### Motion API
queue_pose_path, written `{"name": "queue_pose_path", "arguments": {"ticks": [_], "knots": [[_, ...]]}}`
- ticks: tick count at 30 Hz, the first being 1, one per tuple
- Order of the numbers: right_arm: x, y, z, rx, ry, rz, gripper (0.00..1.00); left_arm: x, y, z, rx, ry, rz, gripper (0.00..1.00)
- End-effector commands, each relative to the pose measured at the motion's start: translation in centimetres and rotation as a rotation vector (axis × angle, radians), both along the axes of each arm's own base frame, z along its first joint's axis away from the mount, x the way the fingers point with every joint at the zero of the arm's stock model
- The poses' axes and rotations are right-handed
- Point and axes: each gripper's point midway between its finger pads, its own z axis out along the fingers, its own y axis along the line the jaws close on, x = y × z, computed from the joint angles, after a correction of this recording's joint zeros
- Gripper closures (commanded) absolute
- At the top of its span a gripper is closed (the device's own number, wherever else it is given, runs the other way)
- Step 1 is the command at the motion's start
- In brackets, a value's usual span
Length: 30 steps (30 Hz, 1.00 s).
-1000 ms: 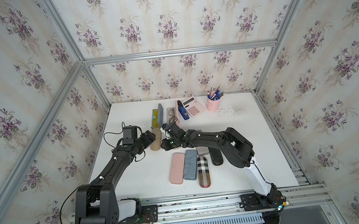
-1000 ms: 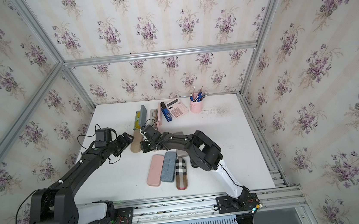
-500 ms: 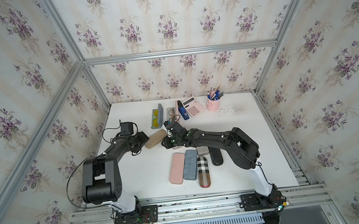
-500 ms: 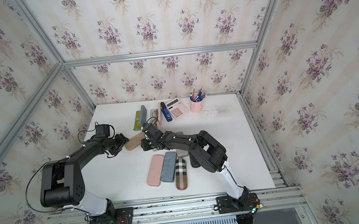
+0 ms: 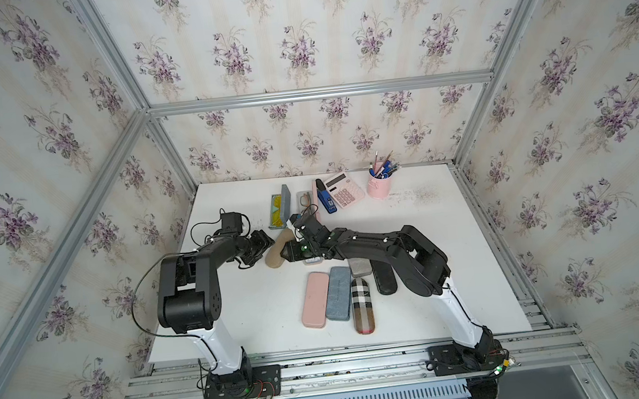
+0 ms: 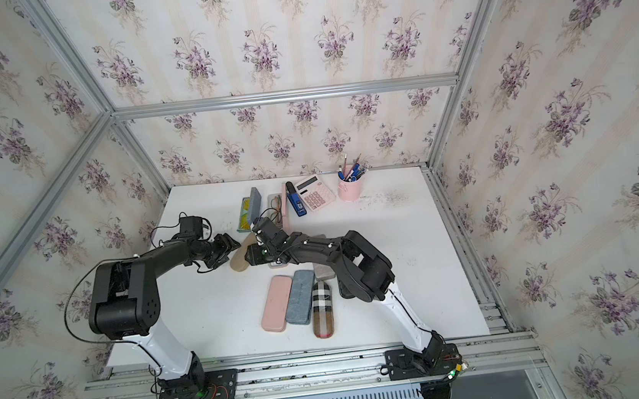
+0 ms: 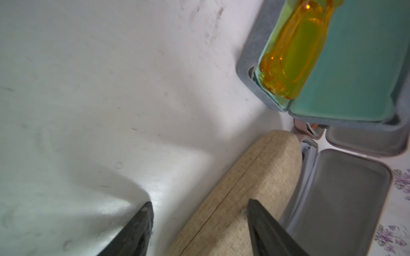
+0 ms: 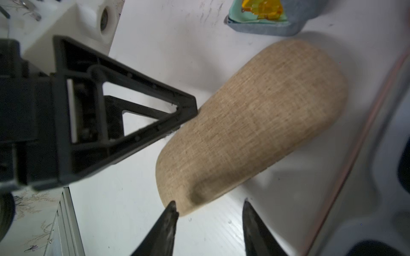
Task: Close the glasses case
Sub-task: Close the glasses case at the center of the board, then move the glasses case to the center of the board.
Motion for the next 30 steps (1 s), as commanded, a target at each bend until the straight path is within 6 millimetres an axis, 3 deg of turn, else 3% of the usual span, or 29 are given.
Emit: {"name": "queue_pose_path", "arguments": {"ticks": [1,10,19,26,30], "knots": [[0.1,0.6,-0.2,0.027,0.020,0.000,0.53,-1.1,-1.1,-0.9,-0.042,0.034,-0.037,0.33],[-1.0,0.9,0.3,0.031,0.018,0.023,0.60,-3.7,-3.3,-0.3,-0.092,0.012,-0.096,0.38],[-3.9,1.1,-0.3,-0.003,0.031,0.053,0.61,-8.6,-3.8,-0.6,-0.060,0.033,-0.127,0.41],[-7.9,1.6,-0.5,-0.041,0.038,0.076,0.62,-12.0,-5.0,-1.8,-0.067,0.081,-0.165,0.41],[-10.6,1.5,-0.8,-0.048,0.049,0.078,0.62,-13.8,-5.7,-1.5,-0.072,0.090,-0.178,0.40]]}}
